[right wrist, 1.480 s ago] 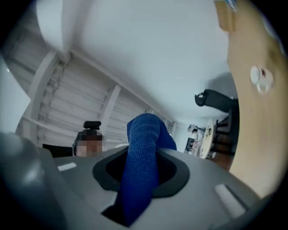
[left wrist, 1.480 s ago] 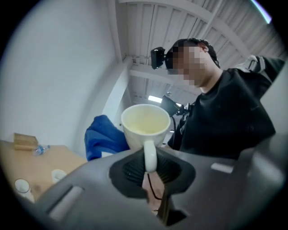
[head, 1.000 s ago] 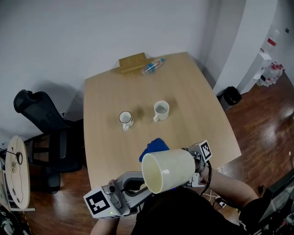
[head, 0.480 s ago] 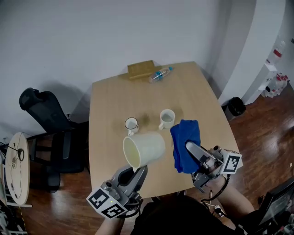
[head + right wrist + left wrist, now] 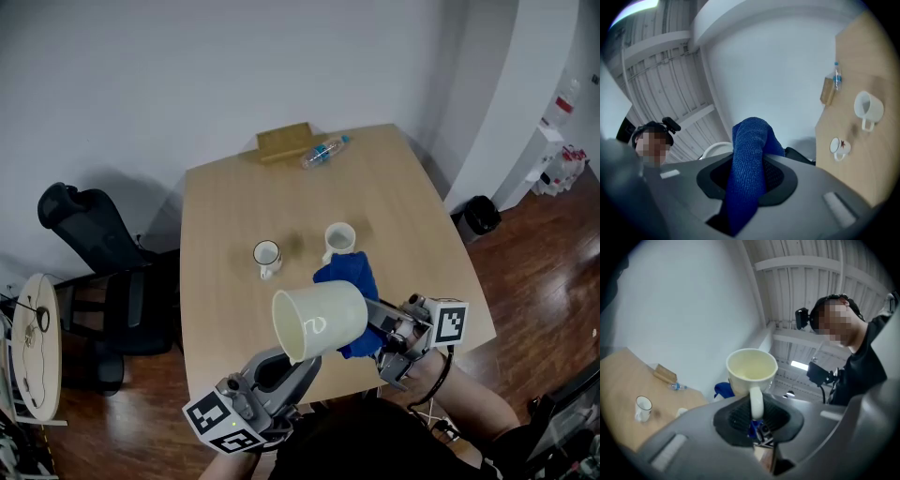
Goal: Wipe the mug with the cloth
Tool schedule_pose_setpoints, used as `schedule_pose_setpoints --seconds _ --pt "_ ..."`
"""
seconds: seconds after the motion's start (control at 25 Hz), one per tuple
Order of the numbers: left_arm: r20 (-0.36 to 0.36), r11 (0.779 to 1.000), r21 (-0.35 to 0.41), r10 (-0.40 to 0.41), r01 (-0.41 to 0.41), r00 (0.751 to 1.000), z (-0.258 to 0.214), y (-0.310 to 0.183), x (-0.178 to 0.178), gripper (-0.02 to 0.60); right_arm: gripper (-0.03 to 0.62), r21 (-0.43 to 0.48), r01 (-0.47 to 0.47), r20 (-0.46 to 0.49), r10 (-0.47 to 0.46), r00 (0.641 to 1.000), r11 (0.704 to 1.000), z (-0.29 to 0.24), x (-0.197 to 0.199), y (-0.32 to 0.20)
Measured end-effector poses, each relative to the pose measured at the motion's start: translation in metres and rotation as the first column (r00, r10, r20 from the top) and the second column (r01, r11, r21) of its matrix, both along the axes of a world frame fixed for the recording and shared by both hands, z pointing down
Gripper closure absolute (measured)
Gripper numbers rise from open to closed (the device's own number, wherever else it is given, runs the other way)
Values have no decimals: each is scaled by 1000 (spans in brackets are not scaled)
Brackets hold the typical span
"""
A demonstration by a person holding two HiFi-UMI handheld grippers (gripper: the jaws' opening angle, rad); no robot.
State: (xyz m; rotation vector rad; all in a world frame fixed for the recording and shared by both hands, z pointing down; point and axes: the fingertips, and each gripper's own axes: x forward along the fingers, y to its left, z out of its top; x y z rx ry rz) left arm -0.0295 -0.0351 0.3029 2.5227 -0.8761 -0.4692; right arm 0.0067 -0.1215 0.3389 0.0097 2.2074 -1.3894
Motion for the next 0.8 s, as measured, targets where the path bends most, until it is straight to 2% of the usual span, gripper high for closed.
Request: schedule_pose_setpoints --seconds 0.08,0.16,0.32,0.44,0.56,0.68,0.8 --pt "-6 999 -16 -42 42 999 3 -7 -11 543 487 -41 59 26 -58 998 997 6 -4 14" --pt "-13 996 -46 -81 80 997 11 -14 -25 543 487 -4 81 11 -80 997 997 10 0 25" --pt "-19 995 -87 -57 55 998 25 -9 -28 543 487 59 64 66 -68 995 996 -9 14 17" --pt "-71 996 -91 -18 12 997 22 1 -14 541 487 1 49 105 -48 993 999 -15 12 3" --pt "-124 997 -78 -2 -8 992 13 4 -7 543 487 -72 85 70 -80 994 994 6 1 10" --pt "-109 996 -91 -20 10 994 17 0 -11 543 487 -151 136 83 -125 989 979 24 -7 29" --pt "-90 987 -145 -76 63 993 33 -6 -24 543 487 -147 146 84 -135 987 978 26 -4 36"
